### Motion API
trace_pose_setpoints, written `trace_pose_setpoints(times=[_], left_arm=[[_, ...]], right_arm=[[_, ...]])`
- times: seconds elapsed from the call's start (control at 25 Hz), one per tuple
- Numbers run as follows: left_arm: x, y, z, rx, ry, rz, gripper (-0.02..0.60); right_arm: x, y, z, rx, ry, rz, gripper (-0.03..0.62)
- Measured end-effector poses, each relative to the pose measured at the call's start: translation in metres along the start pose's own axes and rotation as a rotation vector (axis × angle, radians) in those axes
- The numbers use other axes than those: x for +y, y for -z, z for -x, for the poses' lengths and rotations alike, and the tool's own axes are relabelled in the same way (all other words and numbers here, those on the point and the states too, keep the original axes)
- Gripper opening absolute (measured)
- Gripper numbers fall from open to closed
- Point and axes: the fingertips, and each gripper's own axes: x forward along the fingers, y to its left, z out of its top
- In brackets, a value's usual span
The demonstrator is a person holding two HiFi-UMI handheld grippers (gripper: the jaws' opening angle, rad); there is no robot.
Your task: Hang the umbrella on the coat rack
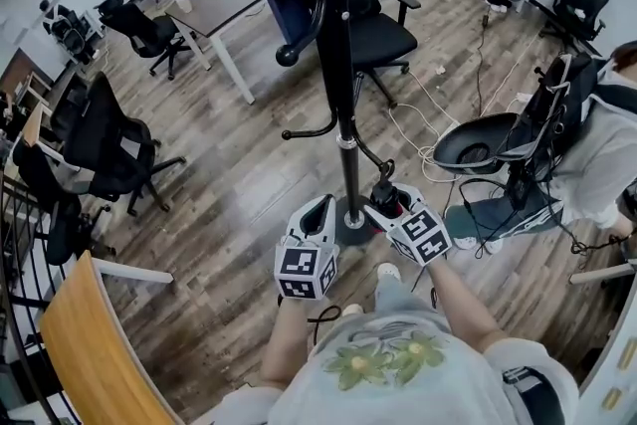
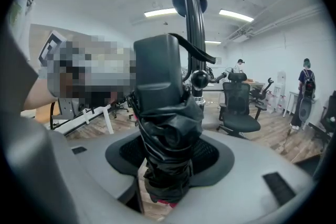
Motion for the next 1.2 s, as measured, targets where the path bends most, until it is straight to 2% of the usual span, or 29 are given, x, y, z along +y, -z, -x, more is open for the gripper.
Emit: trace_pose_setpoints(times=[1.2], left_arm=[[0.004, 0.013, 0.006, 0.032, -0.068, 0.015, 0.005]], right_arm=[[0.0, 0.035, -0.025, 0.064, -0.085, -0.039, 0.227]])
